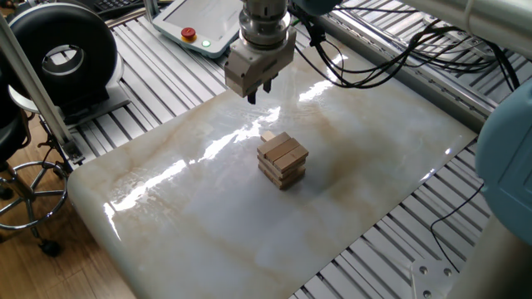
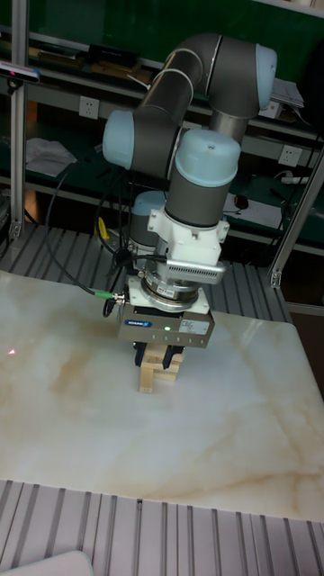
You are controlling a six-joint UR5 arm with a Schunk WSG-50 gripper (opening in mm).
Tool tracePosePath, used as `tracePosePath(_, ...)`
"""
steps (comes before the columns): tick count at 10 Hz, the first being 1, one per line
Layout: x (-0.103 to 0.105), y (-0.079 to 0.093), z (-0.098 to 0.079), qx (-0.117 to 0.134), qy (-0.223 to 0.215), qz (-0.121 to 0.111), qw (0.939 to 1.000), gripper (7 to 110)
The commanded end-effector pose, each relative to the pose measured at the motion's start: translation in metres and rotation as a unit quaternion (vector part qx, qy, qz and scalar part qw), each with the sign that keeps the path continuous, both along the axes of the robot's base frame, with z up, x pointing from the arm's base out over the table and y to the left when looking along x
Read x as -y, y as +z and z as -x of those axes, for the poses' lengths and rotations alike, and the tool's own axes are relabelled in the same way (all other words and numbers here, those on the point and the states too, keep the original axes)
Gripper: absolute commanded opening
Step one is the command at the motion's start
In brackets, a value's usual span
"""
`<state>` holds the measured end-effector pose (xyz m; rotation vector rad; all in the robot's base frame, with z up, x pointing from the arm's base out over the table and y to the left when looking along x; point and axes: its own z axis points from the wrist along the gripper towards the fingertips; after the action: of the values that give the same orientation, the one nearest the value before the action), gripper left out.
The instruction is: Play Jenga
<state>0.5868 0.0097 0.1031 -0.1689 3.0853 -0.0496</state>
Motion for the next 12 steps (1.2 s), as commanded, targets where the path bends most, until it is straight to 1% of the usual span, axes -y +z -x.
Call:
tracePosePath(1, 0.004, -0.002, 0.005, -0.011, 0.007, 0.007, 0.9999, 44)
tracePosePath(2, 0.003, -0.002, 0.014, -0.028, 0.009, 0.003, 0.9996, 44)
tracePosePath(3, 0.004, -0.002, 0.018, -0.036, 0.011, 0.005, 0.9993, 44)
tracePosePath(4, 0.001, -0.002, 0.017, -0.035, 0.014, 0.001, 0.9993, 44)
tracePosePath(5, -0.003, -0.002, 0.01, -0.021, 0.014, -0.008, 0.9997, 44)
tracePosePath(6, -0.011, -0.002, 0.005, -0.011, 0.008, -0.023, 0.9996, 44)
tracePosePath(7, -0.014, -0.002, 0.002, -0.005, 0.004, -0.031, 0.9995, 44)
tracePosePath(8, -0.015, -0.002, 0.001, -0.003, -0.002, -0.033, 0.9995, 44)
tracePosePath(10, -0.019, -0.002, 0.004, -0.008, -0.005, -0.04, 0.9992, 44)
tracePosePath(12, -0.019, -0.002, 0.006, -0.012, -0.002, -0.04, 0.9991, 44)
